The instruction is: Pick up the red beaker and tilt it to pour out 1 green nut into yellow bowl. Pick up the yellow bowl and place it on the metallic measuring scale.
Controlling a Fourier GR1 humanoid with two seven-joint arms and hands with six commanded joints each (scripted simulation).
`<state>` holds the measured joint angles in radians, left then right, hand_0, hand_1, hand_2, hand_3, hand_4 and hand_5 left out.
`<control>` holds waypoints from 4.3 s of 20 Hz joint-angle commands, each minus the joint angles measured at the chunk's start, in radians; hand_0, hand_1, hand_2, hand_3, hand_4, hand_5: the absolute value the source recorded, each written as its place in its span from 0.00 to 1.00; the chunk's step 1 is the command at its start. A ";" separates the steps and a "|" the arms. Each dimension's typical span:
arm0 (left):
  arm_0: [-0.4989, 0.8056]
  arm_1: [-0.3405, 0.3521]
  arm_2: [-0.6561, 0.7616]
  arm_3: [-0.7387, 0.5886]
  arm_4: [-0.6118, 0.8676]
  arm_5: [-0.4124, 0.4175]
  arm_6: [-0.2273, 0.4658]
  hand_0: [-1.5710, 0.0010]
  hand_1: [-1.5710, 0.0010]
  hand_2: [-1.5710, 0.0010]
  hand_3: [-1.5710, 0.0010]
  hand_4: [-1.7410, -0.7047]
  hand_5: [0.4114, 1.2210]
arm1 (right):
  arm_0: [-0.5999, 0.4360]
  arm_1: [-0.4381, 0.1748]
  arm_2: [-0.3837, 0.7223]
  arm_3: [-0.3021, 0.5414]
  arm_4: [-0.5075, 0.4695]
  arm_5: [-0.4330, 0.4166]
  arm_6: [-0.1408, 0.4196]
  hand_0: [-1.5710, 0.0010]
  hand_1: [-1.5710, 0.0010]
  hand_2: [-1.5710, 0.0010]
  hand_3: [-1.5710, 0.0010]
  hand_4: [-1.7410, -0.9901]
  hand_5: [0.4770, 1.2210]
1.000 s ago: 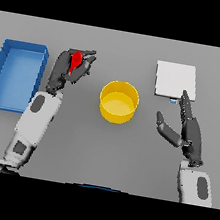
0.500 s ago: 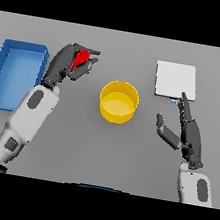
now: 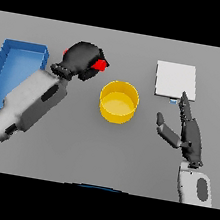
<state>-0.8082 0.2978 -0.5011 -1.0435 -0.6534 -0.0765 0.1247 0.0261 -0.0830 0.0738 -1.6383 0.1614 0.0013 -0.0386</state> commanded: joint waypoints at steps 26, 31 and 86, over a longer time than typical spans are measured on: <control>-0.448 -0.043 -0.642 0.213 -0.382 -0.360 -0.069 0.00 0.00 0.00 0.01 0.00 1.00 | 0.006 0.023 -0.027 0.014 -0.067 0.019 0.013 1.00 1.00 1.00 1.00 0.61 0.17; -0.493 -0.065 -0.711 0.239 -0.394 -0.393 -0.083 0.00 0.00 0.00 0.00 0.00 1.00 | -0.001 0.030 -0.018 0.024 -0.038 0.000 0.014 1.00 1.00 1.00 1.00 0.61 0.17; -0.025 0.501 -0.097 0.254 0.819 0.405 0.457 0.00 0.00 0.00 0.16 0.00 0.91 | -0.027 -0.009 0.012 0.058 -0.005 0.030 -0.057 1.00 1.00 1.00 1.00 0.54 0.33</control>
<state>-0.8332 0.7981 -0.5983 -0.7897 0.1682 0.3292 0.5791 -0.0013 -0.0918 0.0860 -1.5797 0.1563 0.0311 -0.0928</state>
